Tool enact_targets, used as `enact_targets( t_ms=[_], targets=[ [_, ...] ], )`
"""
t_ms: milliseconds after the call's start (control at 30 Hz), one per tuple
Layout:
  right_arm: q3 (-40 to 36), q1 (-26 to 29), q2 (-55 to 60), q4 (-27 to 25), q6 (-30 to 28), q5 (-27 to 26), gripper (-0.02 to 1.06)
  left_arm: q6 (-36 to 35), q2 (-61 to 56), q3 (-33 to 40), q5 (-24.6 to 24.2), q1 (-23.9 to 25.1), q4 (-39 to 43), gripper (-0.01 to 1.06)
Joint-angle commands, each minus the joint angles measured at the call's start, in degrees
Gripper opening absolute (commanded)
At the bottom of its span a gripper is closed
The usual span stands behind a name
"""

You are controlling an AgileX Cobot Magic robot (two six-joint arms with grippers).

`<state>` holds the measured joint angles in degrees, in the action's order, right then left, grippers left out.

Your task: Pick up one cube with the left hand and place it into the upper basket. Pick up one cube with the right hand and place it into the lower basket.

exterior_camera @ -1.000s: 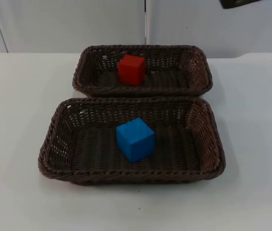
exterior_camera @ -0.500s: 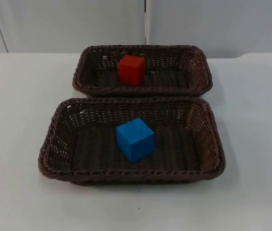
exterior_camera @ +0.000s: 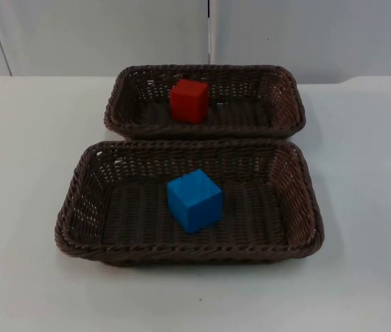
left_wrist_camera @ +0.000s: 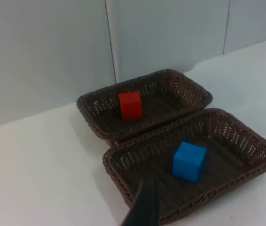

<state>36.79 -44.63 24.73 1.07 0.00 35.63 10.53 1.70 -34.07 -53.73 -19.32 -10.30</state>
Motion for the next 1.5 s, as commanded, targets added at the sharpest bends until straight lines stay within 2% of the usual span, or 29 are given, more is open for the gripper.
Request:
enact_targets(
  t_ms=[0,133,433,600,800,1067,1467],
  targets=[
    [-0.4,0.0,-4.1,0.3,-0.6,3.5,0.75,-1.5,-1.7,1.4,-1.2,0.0,0.9,0.76],
    [-0.4,0.0,-7.4,0.3,-0.6,6.8,0.75,-2.5,-1.7,4.5,-1.2,0.0,2.3,0.76],
    [-0.4,0.0,-14.4,0.3,-0.6,13.8,0.75,-4.4,-1.7,4.4,-1.3,0.0,3.9,0.76],
    [-0.4,0.0,-18.1,0.3,-0.6,18.3,0.75,-4.8,-1.7,4.1,-4.6,0.0,3.9,0.76],
    [-0.7,0.0,-21.0,0.9,-0.6,23.3,0.75,-4.8,-1.7,4.1,-5.5,0.0,5.2,0.76],
    [-6.2,0.0,-24.7,1.8,-0.6,24.2,0.75,-4.8,-1.7,4.7,-6.8,0.0,5.9,0.76],
    [-7.4,0.0,-24.7,1.4,0.6,26.2,0.75,-4.8,-1.7,5.6,-7.9,0.0,6.6,0.76]
  ],
)
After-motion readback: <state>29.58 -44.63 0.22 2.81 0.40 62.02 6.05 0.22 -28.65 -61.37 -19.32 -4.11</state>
